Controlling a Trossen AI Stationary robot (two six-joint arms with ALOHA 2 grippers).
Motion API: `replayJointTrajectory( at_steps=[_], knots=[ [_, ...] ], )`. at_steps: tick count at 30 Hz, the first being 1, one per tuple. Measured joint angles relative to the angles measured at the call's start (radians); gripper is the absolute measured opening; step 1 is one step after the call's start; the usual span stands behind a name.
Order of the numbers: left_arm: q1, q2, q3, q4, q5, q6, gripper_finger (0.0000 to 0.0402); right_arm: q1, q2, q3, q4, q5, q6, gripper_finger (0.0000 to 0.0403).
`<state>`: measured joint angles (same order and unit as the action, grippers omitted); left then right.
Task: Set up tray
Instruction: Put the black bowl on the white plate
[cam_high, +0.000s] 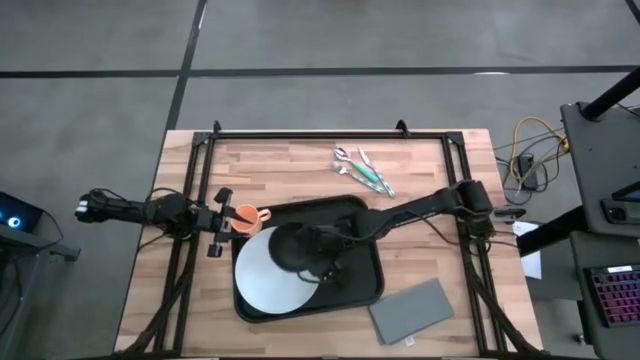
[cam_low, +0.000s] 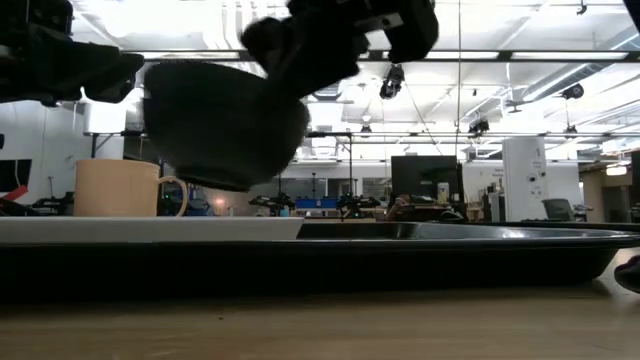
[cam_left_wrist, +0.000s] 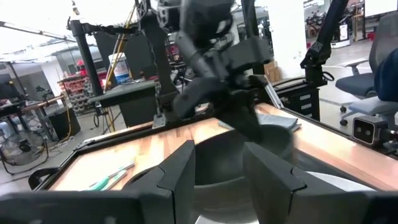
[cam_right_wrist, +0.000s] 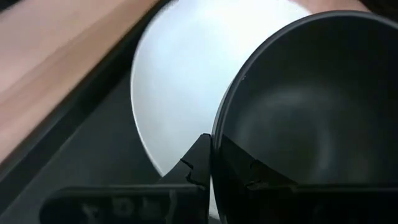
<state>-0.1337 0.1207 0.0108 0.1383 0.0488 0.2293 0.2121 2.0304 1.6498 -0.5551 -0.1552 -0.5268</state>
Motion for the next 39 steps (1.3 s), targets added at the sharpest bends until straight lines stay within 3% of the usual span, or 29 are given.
replayJointTrajectory(
  at_steps=[16, 39],
  knots=[
    [0.000, 0.014, 0.000, 0.000, 0.001, 0.000, 0.0116, 0.030, 0.300, 0.392, -0.221, -0.003, -0.054, 0.0008],
    [0.000, 0.038, -0.001, 0.000, 0.001, 0.000, 0.0116, 0.050, 0.310, 0.390, -0.163, -0.002, -0.104, 0.0008]
  ],
)
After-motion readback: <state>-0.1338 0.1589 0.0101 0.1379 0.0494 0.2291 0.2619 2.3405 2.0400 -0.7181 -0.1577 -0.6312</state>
